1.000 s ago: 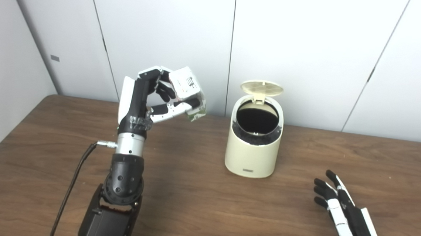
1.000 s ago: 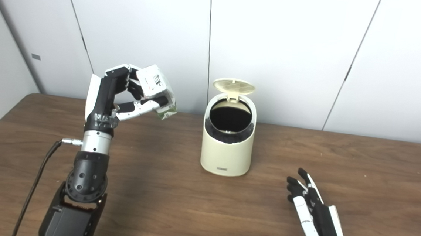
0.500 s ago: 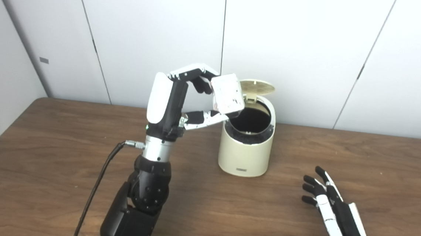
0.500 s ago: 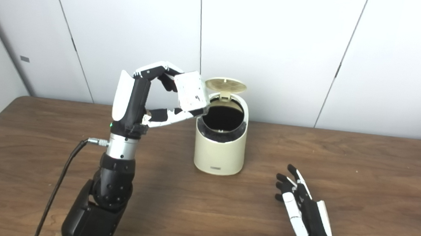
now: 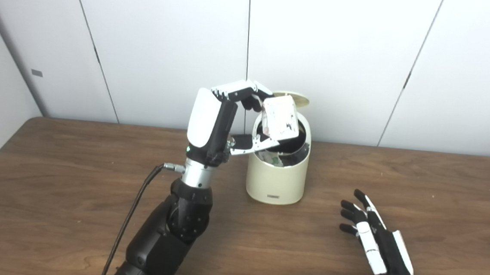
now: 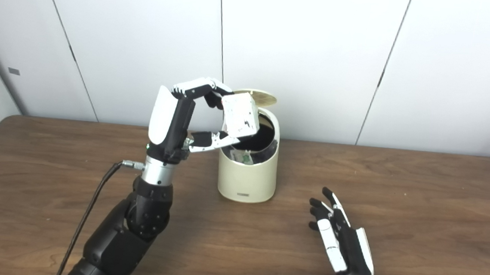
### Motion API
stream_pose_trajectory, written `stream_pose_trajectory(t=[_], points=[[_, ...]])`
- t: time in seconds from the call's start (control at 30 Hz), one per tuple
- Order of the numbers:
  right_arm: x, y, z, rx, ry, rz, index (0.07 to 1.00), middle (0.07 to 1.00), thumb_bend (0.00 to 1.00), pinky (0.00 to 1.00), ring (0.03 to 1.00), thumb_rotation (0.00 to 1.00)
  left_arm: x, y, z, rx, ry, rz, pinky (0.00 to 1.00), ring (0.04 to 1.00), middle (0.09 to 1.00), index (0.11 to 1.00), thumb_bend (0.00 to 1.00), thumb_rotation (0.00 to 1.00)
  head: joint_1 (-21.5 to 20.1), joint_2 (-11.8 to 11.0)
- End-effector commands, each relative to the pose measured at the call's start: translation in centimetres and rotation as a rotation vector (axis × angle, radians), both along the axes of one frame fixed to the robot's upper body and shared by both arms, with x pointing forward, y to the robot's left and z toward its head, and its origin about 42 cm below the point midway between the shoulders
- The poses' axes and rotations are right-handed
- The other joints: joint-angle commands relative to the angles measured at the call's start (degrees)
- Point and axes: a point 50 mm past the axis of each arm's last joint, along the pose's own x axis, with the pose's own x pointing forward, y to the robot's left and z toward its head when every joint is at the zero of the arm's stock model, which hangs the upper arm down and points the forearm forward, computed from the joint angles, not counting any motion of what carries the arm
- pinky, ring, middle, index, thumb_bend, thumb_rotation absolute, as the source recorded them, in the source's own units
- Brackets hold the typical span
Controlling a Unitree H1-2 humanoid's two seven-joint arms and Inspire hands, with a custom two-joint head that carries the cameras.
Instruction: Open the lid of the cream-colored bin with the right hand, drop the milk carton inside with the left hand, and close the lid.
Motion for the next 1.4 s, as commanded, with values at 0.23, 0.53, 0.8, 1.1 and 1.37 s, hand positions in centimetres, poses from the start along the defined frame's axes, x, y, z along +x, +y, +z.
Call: stream_pose_trajectory(t=[0.23,0.53,0.8,1.1,1.37], points=[[0.7,1.1,1.9,0.005,-0.069,0.001,0.938,0.837,0.44,0.74,0.834,0.92,1.1,-1.2,2.6,-0.044,-0.090,-0.045,0.37,0.431,0.500,0.482,0.48,0.00,-0.7,-0.1],[0.6,1.7,2.2,-0.001,-0.075,-0.009,0.931,0.836,0.45,0.76,0.836,0.94,2.0,-1.9,1.7,-0.050,-0.056,-0.046,0.37,0.441,0.500,0.476,0.48,0.00,-1.7,-0.1],[0.6,1.9,2.2,-0.026,-0.079,-0.014,0.932,0.829,0.50,0.78,0.843,0.96,3.1,-2.3,0.4,-0.047,-0.042,-0.019,0.36,0.439,0.503,0.478,0.48,0.00,-2.2,-0.4],[0.5,2.0,2.6,-0.033,-0.086,-0.014,0.933,0.828,0.53,0.81,0.847,0.96,4.0,-2.3,-0.9,-0.059,-0.001,0.008,0.35,0.441,0.505,0.476,0.48,0.00,-2.3,-0.5],[0.3,1.9,2.6,-0.033,-0.086,-0.012,0.936,0.828,0.53,0.81,0.845,0.96,4.4,-1.9,-1.7,-0.066,0.038,0.023,0.36,0.434,0.503,0.481,0.48,0.00,-2.4,-0.4]])
